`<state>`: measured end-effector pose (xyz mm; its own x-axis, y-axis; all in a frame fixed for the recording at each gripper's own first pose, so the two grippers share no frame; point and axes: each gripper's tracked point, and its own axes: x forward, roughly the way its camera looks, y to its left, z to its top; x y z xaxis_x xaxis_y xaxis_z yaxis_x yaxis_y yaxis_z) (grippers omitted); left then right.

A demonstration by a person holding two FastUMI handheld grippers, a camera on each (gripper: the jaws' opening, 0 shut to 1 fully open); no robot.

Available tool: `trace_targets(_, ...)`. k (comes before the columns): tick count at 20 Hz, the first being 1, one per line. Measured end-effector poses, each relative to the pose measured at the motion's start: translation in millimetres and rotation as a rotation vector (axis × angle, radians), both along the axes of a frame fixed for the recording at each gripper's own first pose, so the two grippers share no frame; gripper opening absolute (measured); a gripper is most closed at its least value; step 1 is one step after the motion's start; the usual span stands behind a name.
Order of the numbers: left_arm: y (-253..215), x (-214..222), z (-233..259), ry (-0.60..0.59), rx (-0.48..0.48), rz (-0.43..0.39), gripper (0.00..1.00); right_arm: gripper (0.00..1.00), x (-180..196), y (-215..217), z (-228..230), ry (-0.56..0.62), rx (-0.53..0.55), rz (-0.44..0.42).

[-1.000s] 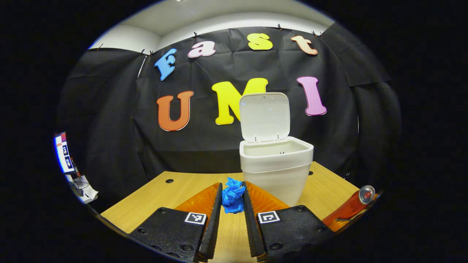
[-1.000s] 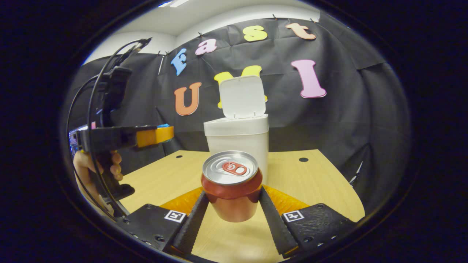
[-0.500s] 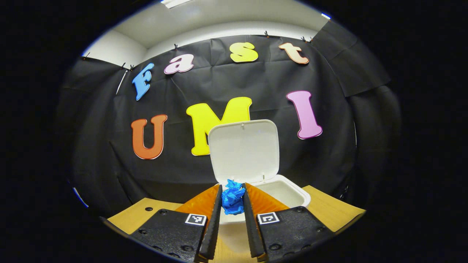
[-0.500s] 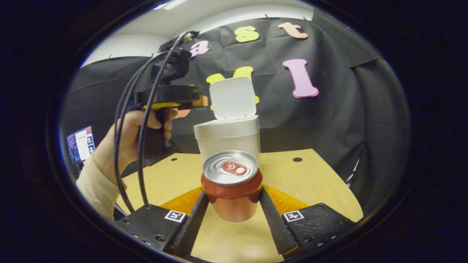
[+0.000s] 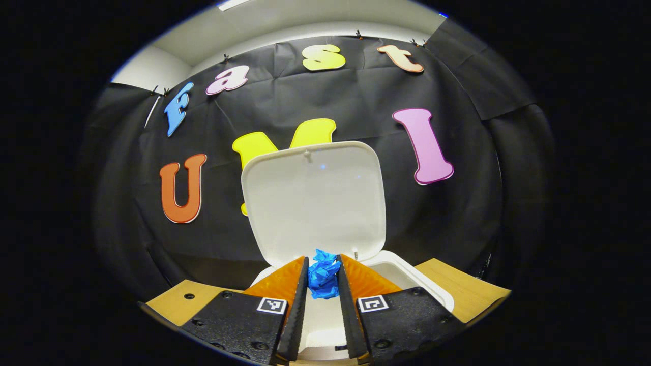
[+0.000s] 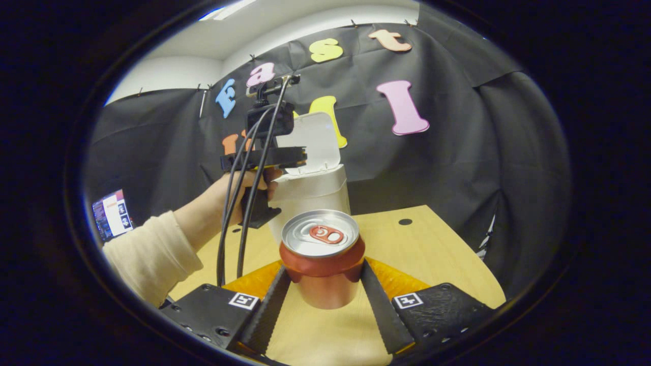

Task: Press the lid of the desktop garbage bin to open it, pick up the crumpled paper on the desktop and throw it into the bin, then pick up the pop can on the desktop and drop it into the bin, and finally close the garbage bin lid.

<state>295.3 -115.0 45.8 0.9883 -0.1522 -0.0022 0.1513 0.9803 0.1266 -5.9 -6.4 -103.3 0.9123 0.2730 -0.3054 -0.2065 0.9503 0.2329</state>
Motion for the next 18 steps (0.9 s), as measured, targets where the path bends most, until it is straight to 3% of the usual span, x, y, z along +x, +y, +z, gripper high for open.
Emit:
trace_targets(4,8,2,-17,0.056,0.005,0.041,0.36,0.81,-1,4,-4,0.017,0.01,0.005)
trace_targets(9,12,-2,-13,0.053,-0.039,0.034,0.37,0.81,-2,5,3,0.0,0.034,0.0)
trace_targets(14,11,-6,-27,0.111,-0.076,0.004,0.44,0.81,3,-1,-1,0.017,0.059,-0.018)
trace_targets(15,9,-9,-29,0.124,-0.086,-0.009,0.47,0.81,4,-2,0,0.016,0.067,-0.023)
trace_targets(18,10,-12,-32,0.134,-0.094,-0.021,0.78,0.81,6,-6,-1,0.017,0.071,-0.036)
